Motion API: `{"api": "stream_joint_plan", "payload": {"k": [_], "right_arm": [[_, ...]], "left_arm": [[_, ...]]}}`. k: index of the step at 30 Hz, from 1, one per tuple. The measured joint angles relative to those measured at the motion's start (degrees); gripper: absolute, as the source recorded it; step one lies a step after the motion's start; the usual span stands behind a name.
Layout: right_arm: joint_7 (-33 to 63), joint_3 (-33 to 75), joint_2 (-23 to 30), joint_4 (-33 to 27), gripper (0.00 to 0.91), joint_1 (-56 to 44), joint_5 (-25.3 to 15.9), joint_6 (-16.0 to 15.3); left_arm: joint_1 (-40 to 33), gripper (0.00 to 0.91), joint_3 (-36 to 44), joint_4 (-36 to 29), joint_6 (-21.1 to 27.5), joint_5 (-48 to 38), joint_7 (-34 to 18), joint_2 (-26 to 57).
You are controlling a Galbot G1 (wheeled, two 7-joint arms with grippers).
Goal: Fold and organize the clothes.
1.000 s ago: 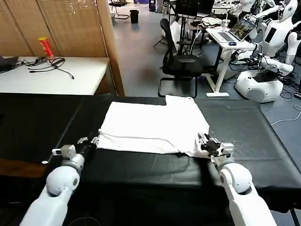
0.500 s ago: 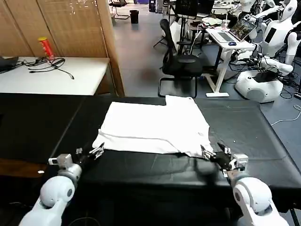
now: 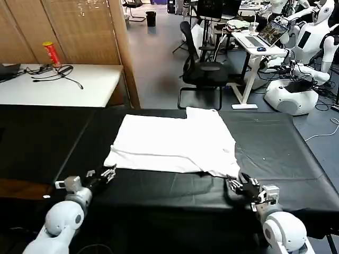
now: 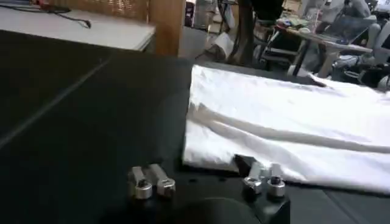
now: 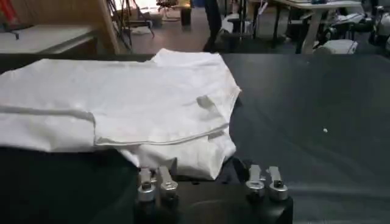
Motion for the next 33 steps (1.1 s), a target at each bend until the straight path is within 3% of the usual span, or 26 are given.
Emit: {"api": "stream_joint_plan", "payload": {"k": [1,3,6,16,24,33], "right_arm": [[0.0,-0.09,-0.01,-0.02,0.273,0.14,0.32,-0.14],[0.21,-0.15,-0.12,0.09,0.107,0.13,1.15,-0.66],[1.48,0.18,-0.86,1.06,0.059,-0.58,2.57,-2.82],[5.61,1.83,-5.65,7.7,0.049,-5.55,7.38,-10.06],[6.68,2.5,-8.51,12.77,0.049,-10.36,7.96,-10.27],[7.91,2.03,-8.19,16.55,0.059,-14.08,7.85,-10.27]], "left_arm": [[0.15,0.0,-0.03,-0.02,-0.03,0.0,0.0,0.05],[0.34,0.0,-0.03,-0.09,-0.03,0.0,0.02,0.14],[0.58,0.0,-0.02,-0.38,0.11,-0.02,0.03,0.3],[3.82,0.0,-0.8,-4.72,2.7,0.24,-2.7,2.86],[10.43,0.0,-3.66,-11.69,6.28,1.71,-4.33,4.94],[21.39,0.0,-9.18,-19.46,8.09,1.52,-4.56,4.97]]}}
